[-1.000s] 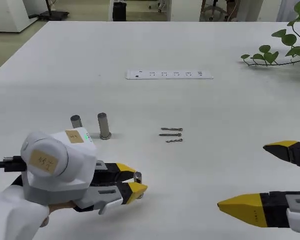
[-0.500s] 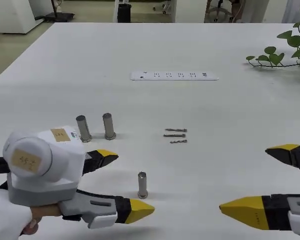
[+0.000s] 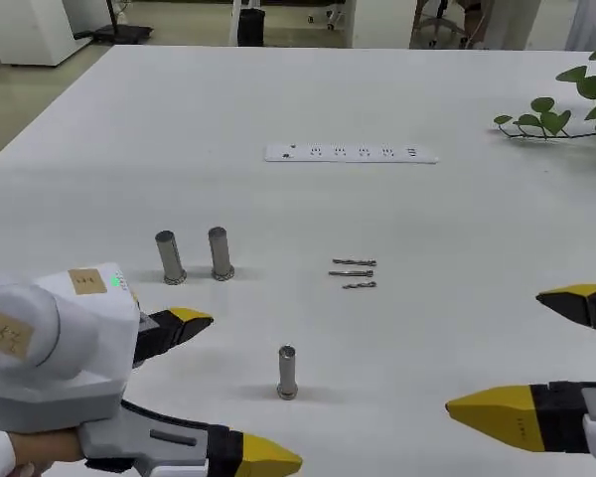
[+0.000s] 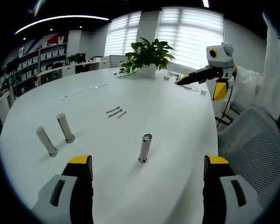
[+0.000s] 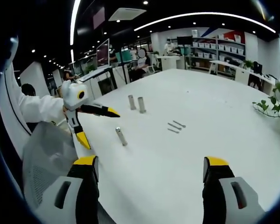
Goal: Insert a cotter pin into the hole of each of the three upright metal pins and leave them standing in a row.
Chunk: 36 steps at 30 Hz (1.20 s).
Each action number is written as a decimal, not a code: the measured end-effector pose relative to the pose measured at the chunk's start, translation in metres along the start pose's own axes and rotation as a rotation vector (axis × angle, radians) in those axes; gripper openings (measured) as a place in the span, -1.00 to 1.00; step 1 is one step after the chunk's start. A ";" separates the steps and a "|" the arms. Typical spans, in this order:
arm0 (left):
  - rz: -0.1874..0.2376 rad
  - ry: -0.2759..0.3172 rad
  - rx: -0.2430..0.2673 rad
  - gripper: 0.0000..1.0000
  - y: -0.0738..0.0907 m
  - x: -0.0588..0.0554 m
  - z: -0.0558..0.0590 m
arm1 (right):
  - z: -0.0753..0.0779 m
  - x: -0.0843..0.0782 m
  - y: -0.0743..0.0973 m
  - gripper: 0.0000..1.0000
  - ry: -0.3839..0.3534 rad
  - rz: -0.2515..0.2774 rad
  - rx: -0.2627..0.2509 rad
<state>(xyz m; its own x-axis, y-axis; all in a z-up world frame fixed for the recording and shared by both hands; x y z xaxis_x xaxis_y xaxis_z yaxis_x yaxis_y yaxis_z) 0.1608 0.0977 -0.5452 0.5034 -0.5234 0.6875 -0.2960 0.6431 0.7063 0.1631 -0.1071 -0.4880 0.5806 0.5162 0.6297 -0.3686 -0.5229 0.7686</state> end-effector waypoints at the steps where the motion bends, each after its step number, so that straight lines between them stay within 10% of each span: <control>1: 0.003 0.005 -0.004 0.97 0.001 0.000 0.001 | 0.001 0.001 -0.001 0.82 0.003 0.001 -0.001; 22: 0.049 0.045 -0.008 0.97 0.028 0.000 0.014 | 0.038 0.037 -0.054 0.56 0.215 -0.098 0.076; 36: 0.076 0.070 0.029 0.93 0.045 -0.001 0.022 | 0.068 0.047 -0.104 -0.08 0.263 -0.172 0.086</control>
<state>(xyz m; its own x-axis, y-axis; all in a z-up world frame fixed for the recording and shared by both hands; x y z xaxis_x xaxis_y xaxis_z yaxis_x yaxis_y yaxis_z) 0.1292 0.1145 -0.5107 0.5337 -0.4329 0.7264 -0.3579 0.6627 0.6579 0.2786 -0.0746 -0.5462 0.4171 0.7540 0.5075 -0.2119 -0.4624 0.8610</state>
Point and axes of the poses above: the centre of the closed fingertips' face, and the gripper's own axes: y roughly backward along the fingers, z roughly to its right, x roughly out of its top, the point moved 3 cm from there along y, roughly backward along the fingers, and after that the axes turned 15 degrees about -z, right-handed, at the moved point
